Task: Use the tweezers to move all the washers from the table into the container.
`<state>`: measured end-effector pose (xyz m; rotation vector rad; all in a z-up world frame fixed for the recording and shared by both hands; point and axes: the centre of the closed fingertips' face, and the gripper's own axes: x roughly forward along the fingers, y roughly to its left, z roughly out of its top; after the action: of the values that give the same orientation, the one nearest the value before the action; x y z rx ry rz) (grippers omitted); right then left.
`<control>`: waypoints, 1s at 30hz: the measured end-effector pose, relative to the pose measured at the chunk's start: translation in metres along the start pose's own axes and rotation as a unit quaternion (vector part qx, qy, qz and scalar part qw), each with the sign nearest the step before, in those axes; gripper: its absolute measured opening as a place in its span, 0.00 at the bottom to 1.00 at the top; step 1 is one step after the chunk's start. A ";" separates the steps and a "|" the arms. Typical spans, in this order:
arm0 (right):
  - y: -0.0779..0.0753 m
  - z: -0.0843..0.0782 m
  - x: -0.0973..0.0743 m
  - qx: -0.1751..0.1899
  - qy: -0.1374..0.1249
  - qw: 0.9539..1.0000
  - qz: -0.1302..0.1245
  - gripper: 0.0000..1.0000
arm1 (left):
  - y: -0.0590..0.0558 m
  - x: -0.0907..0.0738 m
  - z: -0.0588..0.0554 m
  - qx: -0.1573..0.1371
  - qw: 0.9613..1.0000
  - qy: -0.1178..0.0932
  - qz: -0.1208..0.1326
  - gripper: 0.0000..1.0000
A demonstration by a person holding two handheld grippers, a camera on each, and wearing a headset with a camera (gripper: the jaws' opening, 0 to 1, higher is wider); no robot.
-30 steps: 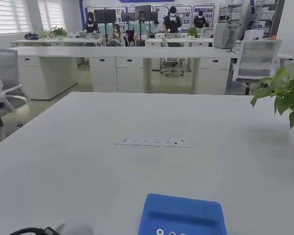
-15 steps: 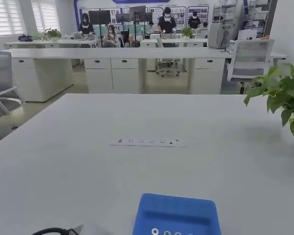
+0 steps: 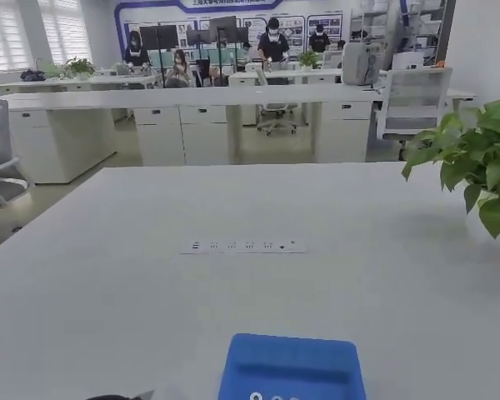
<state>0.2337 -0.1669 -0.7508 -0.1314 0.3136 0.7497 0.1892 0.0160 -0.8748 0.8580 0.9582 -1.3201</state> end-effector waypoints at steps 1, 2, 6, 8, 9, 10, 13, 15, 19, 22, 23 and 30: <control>-0.001 -0.001 0.000 0.002 0.000 1.000 -0.001 0.72 | -0.001 0.001 -0.001 -0.001 1.000 0.002 -0.001 0.00; -0.003 -0.003 -0.001 0.003 0.003 1.000 -0.003 0.72 | -0.001 0.001 -0.001 0.000 1.000 0.003 0.000 0.00; -0.002 -0.005 -0.001 0.000 0.007 1.000 -0.002 0.71 | 0.000 0.001 -0.002 -0.003 1.000 0.004 0.005 0.00; -0.001 -0.005 -0.001 0.001 0.006 1.000 0.002 0.71 | 0.000 0.002 -0.002 -0.006 1.000 0.004 0.006 0.00; 0.000 -0.005 -0.001 0.001 0.005 1.000 0.003 0.71 | -0.001 0.002 -0.002 -0.013 1.000 0.004 0.005 0.00; -0.001 -0.005 -0.001 0.003 0.005 1.000 0.004 0.71 | -0.001 0.002 -0.002 -0.017 1.000 0.002 0.006 0.00; -0.001 -0.005 -0.002 0.006 0.004 1.000 0.003 0.71 | 0.000 -0.001 -0.002 -0.025 1.000 -0.007 0.017 0.00; -0.003 -0.003 -0.003 0.010 -0.003 1.000 0.000 0.71 | 0.000 -0.006 -0.001 -0.043 0.999 -0.019 0.023 0.00; -0.004 0.002 -0.005 0.018 -0.015 1.000 -0.007 0.71 | 0.003 -0.020 0.001 -0.087 0.993 -0.063 0.054 0.03; -0.005 0.004 -0.006 0.021 -0.019 1.000 -0.010 0.71 | 0.005 -0.038 0.005 -0.128 0.981 -0.114 0.089 0.12; -0.005 0.005 -0.006 0.022 -0.021 0.999 -0.011 0.71 | 0.006 -0.043 0.005 -0.132 0.978 -0.127 0.100 0.16; -0.003 0.009 -0.007 0.019 -0.027 0.999 -0.013 0.73 | 0.010 -0.085 -0.004 -0.192 0.943 -0.200 0.185 0.34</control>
<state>0.2333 -0.1715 -0.7398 -0.0794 0.2746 0.7194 0.1985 0.0527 -0.7979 0.4153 0.6585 -0.8921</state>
